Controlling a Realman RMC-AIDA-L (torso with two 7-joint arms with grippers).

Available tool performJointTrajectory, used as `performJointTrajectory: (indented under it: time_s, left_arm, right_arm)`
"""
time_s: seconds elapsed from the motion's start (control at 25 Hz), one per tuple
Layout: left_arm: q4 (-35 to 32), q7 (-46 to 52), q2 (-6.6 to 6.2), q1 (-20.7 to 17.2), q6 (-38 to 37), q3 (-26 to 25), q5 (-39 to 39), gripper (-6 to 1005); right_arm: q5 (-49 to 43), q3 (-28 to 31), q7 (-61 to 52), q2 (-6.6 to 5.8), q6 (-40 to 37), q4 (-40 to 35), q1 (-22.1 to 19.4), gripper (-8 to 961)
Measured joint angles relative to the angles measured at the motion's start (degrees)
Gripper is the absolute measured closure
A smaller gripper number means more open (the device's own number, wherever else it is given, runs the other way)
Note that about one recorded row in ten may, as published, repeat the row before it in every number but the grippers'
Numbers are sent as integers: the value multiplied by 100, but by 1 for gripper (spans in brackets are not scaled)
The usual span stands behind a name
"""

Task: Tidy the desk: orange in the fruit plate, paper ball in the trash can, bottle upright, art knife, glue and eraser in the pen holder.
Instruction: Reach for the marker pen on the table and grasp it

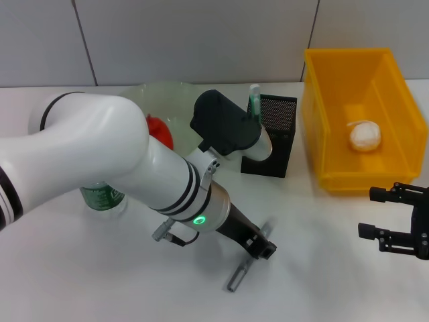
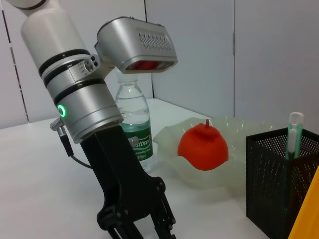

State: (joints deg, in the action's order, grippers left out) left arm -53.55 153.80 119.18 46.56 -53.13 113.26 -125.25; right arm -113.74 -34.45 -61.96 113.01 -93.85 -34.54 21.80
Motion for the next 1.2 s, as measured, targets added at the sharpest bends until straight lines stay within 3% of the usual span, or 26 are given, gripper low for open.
performJointTrajectory:
  time_s: [1.2]
  left_arm:
    - [119, -9, 0, 2, 88, 32, 0, 623]
  right_arm:
    - [1, -5, 0, 11, -2, -1, 26, 212]
